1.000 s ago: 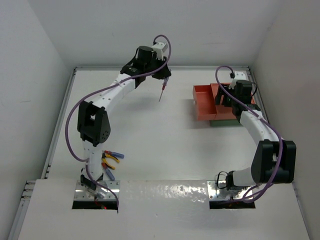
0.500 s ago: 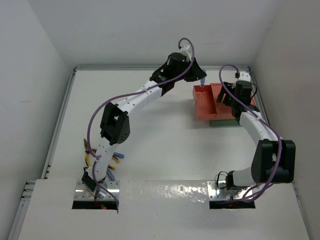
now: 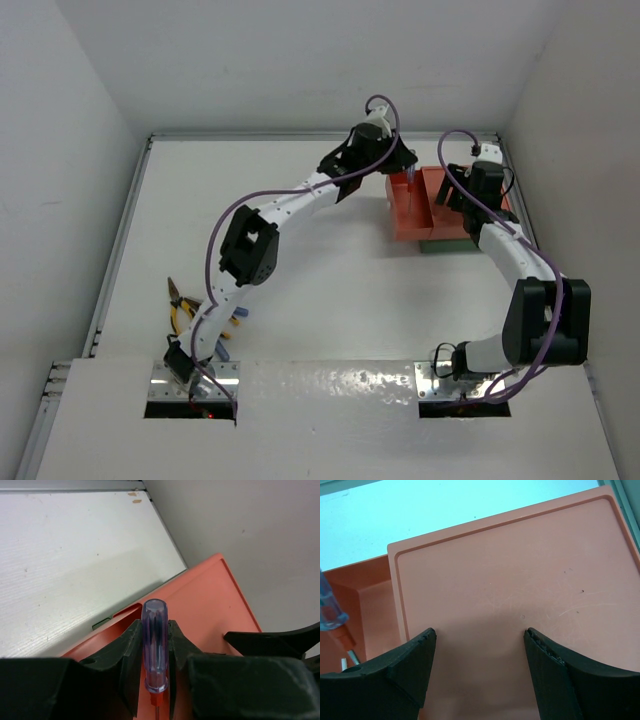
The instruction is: Sort the tools into containers
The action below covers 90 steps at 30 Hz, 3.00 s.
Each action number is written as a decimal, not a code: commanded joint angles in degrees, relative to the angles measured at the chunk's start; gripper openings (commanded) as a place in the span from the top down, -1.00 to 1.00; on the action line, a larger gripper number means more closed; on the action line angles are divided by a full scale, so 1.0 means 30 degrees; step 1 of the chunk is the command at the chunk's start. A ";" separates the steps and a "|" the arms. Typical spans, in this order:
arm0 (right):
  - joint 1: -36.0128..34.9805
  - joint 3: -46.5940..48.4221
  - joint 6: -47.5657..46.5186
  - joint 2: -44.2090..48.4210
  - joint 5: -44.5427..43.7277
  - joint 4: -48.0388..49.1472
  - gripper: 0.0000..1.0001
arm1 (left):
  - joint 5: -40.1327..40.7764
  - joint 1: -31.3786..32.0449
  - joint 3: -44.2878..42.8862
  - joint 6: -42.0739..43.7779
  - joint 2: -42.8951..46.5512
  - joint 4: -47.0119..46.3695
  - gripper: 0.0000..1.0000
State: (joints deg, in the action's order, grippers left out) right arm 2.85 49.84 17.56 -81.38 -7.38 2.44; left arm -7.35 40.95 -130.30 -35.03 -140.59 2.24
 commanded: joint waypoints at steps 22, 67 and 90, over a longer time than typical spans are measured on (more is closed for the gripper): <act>0.0075 -0.0795 -0.0493 -0.0586 -0.0412 -0.2190 -0.44 | -0.0127 0.0852 0.1744 0.5054 0.0605 -0.1332 0.62; 0.0133 -0.0531 -0.3042 -0.0967 -0.0118 -0.3771 -0.55 | -0.0889 -0.5652 2.8459 3.6781 2.1845 1.6569 -0.29; 0.0104 -0.0619 -0.2690 -0.1319 -0.0032 -0.3713 -0.56 | -0.1855 -0.4480 3.1069 3.5787 2.1289 1.4020 -0.10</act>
State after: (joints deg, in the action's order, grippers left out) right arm 2.92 50.63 10.52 -82.37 -7.31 1.32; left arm -12.60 26.96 -38.02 71.55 -76.64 46.24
